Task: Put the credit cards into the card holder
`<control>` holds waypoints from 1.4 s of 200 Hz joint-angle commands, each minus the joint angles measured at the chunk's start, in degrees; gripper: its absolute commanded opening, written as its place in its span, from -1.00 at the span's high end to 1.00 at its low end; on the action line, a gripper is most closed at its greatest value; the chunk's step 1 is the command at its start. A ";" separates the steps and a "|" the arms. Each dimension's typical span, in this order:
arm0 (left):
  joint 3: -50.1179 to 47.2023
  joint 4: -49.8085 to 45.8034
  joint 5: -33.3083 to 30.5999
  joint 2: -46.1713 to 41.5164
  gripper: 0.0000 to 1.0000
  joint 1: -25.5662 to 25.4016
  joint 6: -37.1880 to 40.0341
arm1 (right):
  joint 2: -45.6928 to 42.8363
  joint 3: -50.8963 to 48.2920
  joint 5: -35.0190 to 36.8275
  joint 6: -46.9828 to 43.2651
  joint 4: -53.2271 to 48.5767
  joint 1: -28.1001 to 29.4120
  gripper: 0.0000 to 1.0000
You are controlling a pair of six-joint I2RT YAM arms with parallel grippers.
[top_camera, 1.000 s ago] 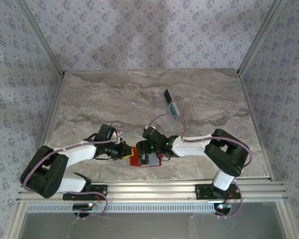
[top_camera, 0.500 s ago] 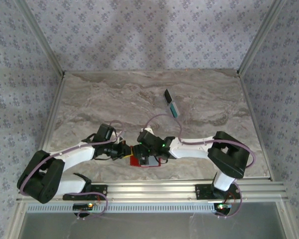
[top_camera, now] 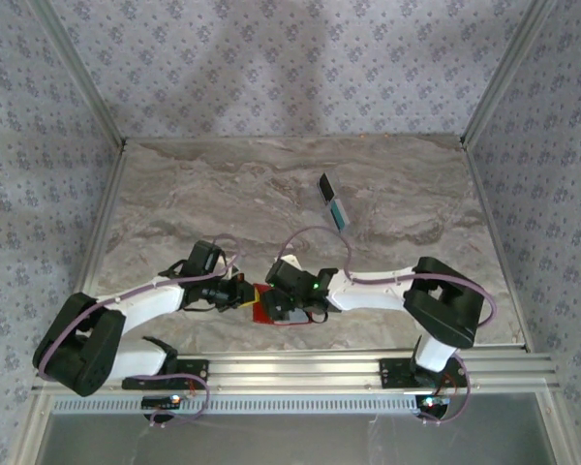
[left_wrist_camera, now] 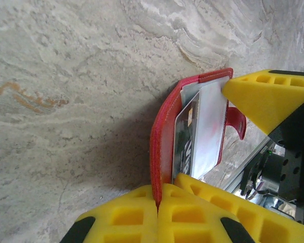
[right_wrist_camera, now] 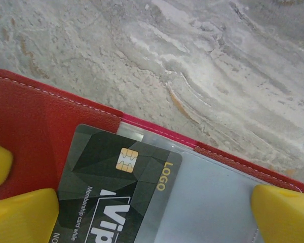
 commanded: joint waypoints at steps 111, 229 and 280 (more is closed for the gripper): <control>-0.45 -1.26 -0.75 -1.91 1.00 0.08 -0.58 | -2.01 -1.49 5.81 5.16 -6.19 -0.32 -0.84; -0.90 -1.01 -1.81 -1.75 1.00 0.43 -1.29 | -1.81 0.43 -0.75 1.91 -0.71 -1.33 -0.99; -1.46 -0.38 -2.27 -1.74 1.00 0.61 -1.93 | 2.24 0.84 -0.81 1.67 -4.65 -1.84 -0.99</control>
